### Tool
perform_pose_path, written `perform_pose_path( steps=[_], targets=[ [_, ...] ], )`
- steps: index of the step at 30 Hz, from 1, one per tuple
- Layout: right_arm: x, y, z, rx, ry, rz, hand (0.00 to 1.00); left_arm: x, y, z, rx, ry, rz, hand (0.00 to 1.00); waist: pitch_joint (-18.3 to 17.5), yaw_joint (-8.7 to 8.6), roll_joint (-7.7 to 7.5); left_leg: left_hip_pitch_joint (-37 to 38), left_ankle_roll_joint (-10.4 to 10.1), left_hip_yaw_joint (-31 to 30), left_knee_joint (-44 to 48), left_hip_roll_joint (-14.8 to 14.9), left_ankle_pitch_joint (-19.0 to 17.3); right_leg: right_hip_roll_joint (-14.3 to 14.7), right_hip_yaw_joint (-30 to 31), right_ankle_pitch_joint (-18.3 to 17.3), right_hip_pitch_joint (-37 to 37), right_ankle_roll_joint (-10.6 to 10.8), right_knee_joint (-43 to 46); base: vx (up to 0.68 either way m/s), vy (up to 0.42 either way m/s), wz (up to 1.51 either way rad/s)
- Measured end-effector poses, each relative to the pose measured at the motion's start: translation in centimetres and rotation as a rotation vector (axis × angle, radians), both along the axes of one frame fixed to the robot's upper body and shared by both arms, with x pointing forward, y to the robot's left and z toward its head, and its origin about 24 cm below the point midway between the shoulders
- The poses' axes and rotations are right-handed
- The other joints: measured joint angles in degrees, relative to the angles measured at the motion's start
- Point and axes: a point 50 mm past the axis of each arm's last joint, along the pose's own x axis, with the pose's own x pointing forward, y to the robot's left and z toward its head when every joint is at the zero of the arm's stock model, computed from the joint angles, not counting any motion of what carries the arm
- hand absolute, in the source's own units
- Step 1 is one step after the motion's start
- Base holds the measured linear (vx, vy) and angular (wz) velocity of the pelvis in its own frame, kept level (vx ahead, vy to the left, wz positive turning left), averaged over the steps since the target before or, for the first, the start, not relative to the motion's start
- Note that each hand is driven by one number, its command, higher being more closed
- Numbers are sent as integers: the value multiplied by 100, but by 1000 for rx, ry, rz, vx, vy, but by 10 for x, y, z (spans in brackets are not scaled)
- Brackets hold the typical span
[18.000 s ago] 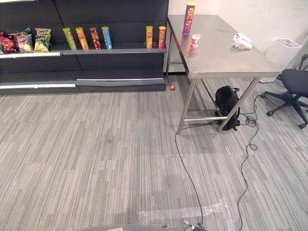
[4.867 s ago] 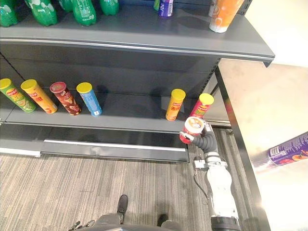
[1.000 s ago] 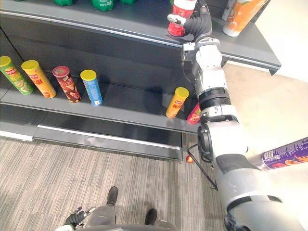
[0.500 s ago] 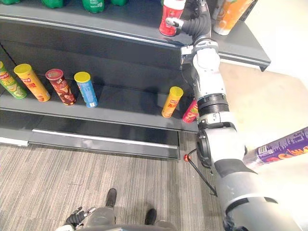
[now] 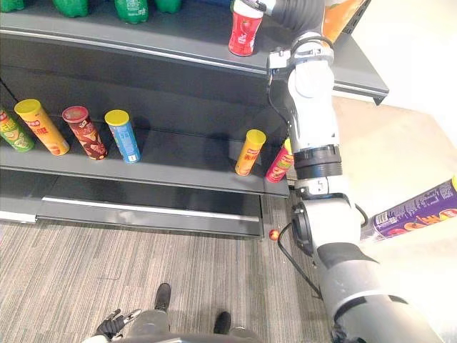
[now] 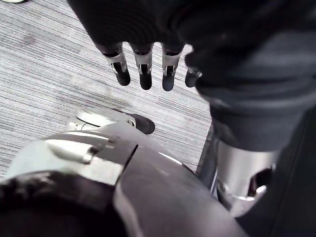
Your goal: Put the gum and the chips on the shelf.
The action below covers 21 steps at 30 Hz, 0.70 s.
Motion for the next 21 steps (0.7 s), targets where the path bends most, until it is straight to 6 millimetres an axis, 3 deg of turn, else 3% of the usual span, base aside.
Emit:
perform_pose_path(
  steps=[3,7,14,18,21],
  targets=[
    [-19,12,-6,-45,-78,42,0,-2,1,0,11,7,4,0,-75,-38,-35,15,-6,24,0,7,-4,4,30,0,4,0,0,11,-10,-5],
    [-50,41,-40,-89,-136,161,0,-7,-1,-2,24,32,-23,0,-279,-136,-29,65,-25,113,0,29,-40,11,122,-1,6,0,5,-2,-9,-12],
    [-79,71,-110,-184,10,363,0,-14,-1,-3,40,56,-38,0,-380,-175,-21,107,-29,189,0,48,-93,23,217,-5,-9,3,9,-17,-3,-6],
    [-88,75,-135,-157,83,428,0,-17,-1,-3,45,64,-40,0,-413,-207,-25,155,-44,270,0,44,-106,9,278,-16,-14,20,10,9,0,-10],
    [-99,80,-170,-163,211,490,0,-22,0,-3,59,76,-38,0,-483,-304,-23,153,-35,294,0,24,-121,-10,298,-12,-27,18,14,32,2,-4]
  ],
)
